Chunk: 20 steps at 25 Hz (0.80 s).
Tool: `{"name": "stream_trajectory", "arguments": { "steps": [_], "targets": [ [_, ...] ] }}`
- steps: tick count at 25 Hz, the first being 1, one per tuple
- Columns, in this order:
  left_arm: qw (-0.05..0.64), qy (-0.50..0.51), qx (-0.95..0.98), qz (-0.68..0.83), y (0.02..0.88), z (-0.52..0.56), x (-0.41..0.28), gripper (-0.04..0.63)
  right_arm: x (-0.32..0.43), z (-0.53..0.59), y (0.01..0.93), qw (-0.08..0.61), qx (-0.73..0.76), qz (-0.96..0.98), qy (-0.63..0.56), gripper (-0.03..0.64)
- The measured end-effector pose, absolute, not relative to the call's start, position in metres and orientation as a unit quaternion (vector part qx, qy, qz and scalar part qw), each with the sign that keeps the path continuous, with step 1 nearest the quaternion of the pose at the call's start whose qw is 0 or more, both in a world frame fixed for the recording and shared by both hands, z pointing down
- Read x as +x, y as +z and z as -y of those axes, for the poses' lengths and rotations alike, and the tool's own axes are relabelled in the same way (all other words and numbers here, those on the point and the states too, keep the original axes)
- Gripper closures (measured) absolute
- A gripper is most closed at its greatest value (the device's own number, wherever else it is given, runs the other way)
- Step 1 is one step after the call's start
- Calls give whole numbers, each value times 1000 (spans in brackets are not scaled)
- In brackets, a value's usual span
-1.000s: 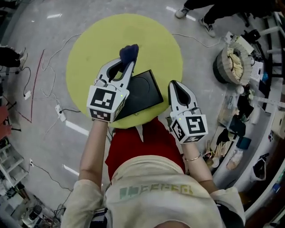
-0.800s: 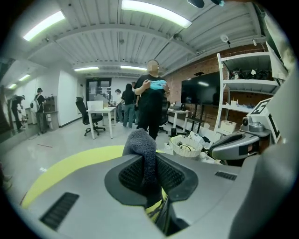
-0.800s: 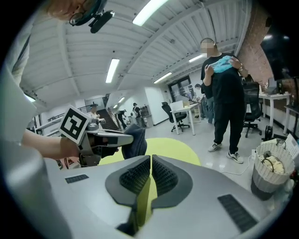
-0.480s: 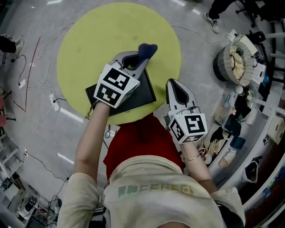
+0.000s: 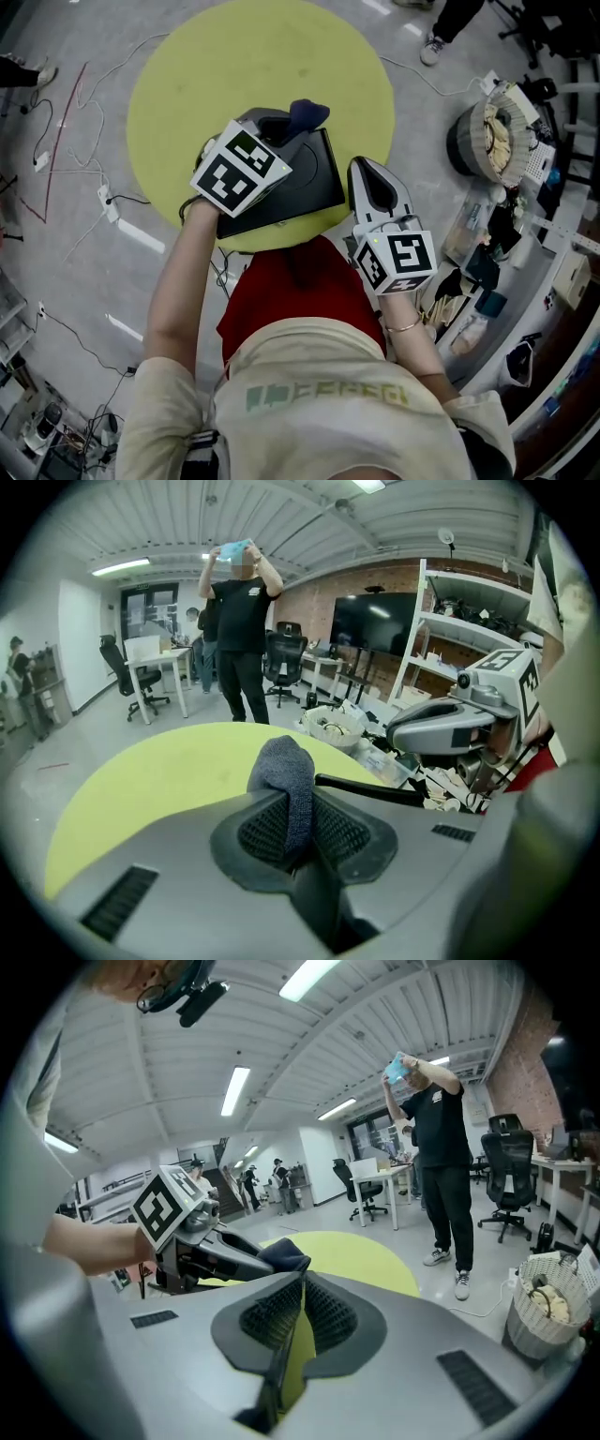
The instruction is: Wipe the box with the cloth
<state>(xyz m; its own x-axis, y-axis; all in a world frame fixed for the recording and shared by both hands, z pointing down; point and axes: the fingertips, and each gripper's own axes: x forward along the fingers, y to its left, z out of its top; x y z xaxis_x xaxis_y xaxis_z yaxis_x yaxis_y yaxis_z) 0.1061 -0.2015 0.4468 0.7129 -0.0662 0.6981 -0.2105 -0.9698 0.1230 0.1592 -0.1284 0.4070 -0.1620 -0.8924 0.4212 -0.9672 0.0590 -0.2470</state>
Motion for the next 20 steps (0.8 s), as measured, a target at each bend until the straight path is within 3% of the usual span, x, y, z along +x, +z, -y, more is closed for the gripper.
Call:
{"name": "stream_trajectory", "arguments": {
  "steps": [20],
  "targets": [
    [134, 365, 910, 146, 444, 203, -52, 531, 18, 140, 391, 114, 579, 779, 212, 578]
  ]
}}
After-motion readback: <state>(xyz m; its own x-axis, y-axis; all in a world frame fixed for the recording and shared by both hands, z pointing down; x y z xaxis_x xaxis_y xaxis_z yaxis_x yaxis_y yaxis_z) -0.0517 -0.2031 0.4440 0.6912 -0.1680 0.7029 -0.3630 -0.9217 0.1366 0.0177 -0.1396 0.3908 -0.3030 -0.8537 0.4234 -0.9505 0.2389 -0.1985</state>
